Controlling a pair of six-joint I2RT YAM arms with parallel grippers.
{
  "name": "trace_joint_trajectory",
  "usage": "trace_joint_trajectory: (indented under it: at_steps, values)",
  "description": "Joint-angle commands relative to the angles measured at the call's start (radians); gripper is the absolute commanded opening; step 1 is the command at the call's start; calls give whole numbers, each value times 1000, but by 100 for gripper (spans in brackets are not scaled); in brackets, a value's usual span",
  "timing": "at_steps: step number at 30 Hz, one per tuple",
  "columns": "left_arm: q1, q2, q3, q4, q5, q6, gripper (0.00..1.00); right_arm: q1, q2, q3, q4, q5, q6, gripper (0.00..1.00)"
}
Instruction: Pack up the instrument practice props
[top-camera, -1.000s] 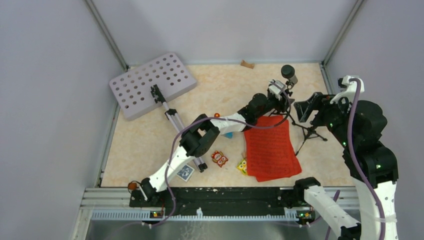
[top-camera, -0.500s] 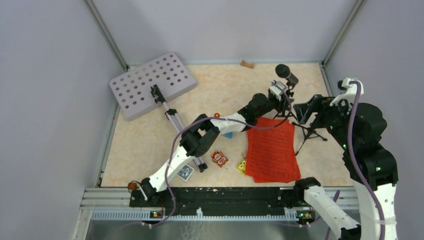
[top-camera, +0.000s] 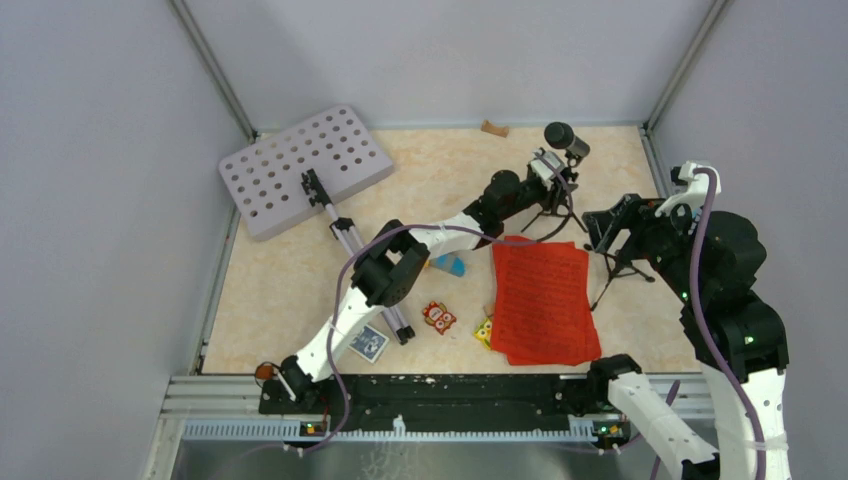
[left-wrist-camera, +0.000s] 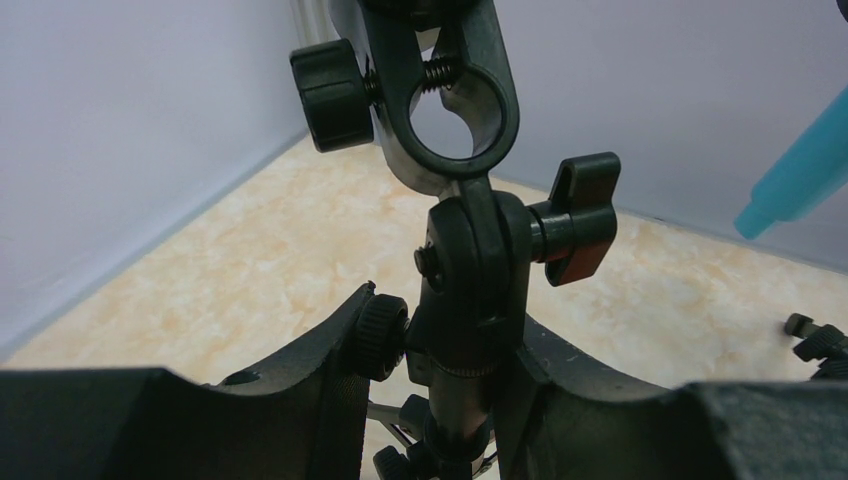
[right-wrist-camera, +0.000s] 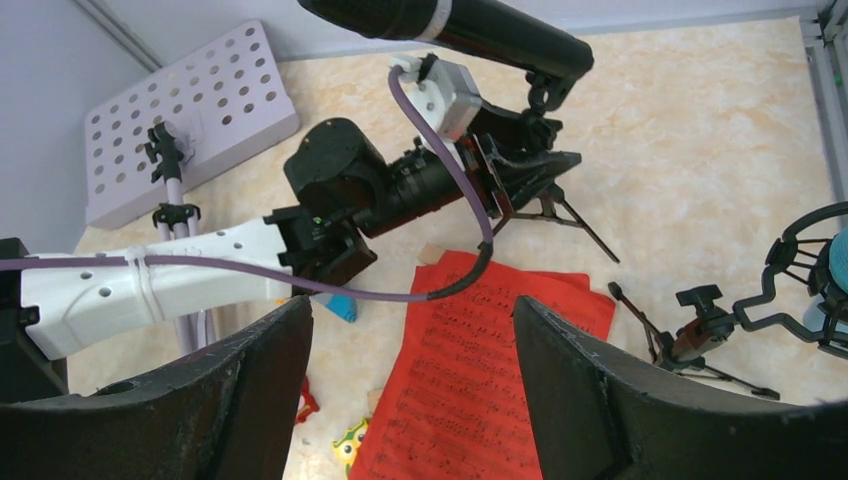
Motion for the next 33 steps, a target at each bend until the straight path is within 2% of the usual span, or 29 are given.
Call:
trace_joint_trajectory:
  at_steps: [1,8,13,17,21,27,30,33]
  values:
    - [35,-200,7,129,90,44,3,-7,-21,-7,65,-14,-21,72]
    - [68,-409,-219,174,235,59,1,-7,-63,-29,163,-87,-95,72]
    - [88,-604,-461,136,298,61,0,-7,-139,-131,362,-215,-251,72]
    - [90,-759,-621,63,311,60,0,-7,-176,-213,522,-305,-329,76]
    - [90,-924,-754,-38,360,54,0,-6,-86,-194,555,-492,-377,80]
    - [90,-1112,-928,-196,270,35,0,15,39,-205,738,-710,-423,78]
    - [90,-1167,-984,-245,271,26,0,94,99,-199,772,-717,-490,76]
    - [90,-1208,-1039,-262,263,25,0,222,163,-198,767,-630,-577,73]
